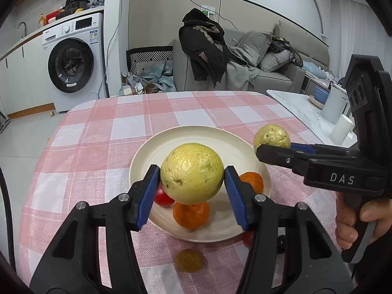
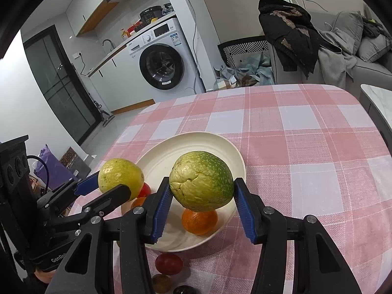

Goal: Organize fruits
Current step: 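Carry both guavas onto the cream plate and open both tools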

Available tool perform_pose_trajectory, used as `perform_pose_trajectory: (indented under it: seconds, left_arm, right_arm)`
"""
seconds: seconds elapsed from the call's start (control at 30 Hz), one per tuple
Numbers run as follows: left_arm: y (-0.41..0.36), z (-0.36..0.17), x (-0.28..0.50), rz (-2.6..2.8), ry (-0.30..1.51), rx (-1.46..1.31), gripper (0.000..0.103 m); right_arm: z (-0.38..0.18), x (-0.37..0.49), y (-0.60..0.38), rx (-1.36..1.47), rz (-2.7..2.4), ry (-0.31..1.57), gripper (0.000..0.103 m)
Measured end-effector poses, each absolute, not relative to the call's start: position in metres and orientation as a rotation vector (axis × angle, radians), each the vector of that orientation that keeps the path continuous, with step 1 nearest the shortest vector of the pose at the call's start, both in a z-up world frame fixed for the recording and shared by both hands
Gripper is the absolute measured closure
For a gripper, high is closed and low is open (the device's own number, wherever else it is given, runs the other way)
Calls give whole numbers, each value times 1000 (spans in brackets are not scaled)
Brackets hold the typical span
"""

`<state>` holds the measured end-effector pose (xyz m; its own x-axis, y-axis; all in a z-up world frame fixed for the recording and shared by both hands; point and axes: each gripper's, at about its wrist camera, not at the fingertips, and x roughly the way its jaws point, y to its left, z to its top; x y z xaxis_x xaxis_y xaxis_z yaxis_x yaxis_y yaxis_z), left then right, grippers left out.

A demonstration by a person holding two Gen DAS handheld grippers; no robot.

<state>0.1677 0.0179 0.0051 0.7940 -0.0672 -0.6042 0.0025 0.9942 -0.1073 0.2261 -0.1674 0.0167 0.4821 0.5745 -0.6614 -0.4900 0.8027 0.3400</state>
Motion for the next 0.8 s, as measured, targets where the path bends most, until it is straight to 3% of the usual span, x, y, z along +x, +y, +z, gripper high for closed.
perform_pose_trajectory:
  seconds: [0.8]
  left_arm:
    - [5,-25,206,-3,712,-11,51]
  right_arm:
    - [-6,249,-156,99,609,912,51]
